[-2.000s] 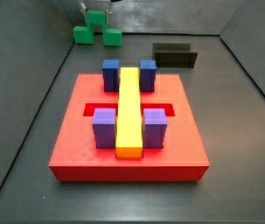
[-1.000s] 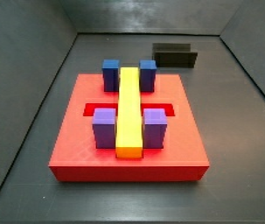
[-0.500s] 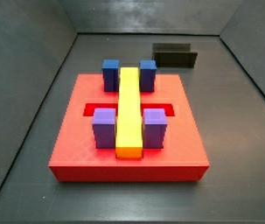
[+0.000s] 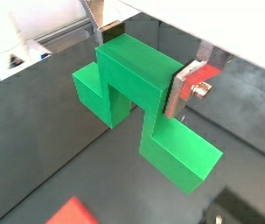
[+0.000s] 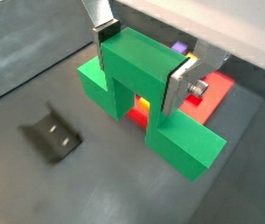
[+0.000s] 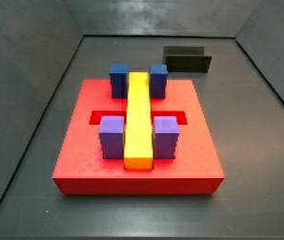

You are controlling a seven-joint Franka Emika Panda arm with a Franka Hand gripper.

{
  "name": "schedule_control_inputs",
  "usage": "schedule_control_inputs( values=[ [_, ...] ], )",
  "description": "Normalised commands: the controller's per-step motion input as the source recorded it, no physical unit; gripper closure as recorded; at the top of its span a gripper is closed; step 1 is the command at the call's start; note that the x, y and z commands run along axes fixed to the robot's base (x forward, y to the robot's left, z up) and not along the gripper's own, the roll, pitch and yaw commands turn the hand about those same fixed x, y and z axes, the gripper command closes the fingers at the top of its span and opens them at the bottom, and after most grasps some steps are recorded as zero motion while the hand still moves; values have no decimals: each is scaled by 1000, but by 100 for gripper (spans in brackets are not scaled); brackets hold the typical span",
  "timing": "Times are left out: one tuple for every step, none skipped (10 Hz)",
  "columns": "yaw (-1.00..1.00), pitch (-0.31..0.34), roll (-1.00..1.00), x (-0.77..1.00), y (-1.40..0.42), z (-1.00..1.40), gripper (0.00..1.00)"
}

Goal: Pick up the green object. Move up. Move to above the board. Insert the green object.
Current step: Move to above the board, then insert the green object.

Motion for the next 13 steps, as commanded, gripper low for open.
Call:
schedule_control_inputs(
  values=[
    [10,142,15,466,-1400,165,100],
    [12,149,10,483,-1400,171,100],
    [8,153,-5,512,-1400,182,100],
    [11,148,10,526,-1400,185,100],
    [11,150,6,365,-886,125,100],
    [8,141,14,251,-529,89,100],
    [7,94,20,136,-265,58,100],
    [10,76,24,98,-201,46,100],
    [0,-4,0,0,0,0,100],
    [0,-27,0,0,0,-63,100],
    [0,-41,0,-23,0,-117,100],
    [0,-31,0,-29,0,-109,100],
    [0,-27,0,-57,0,-154,100]
  ],
)
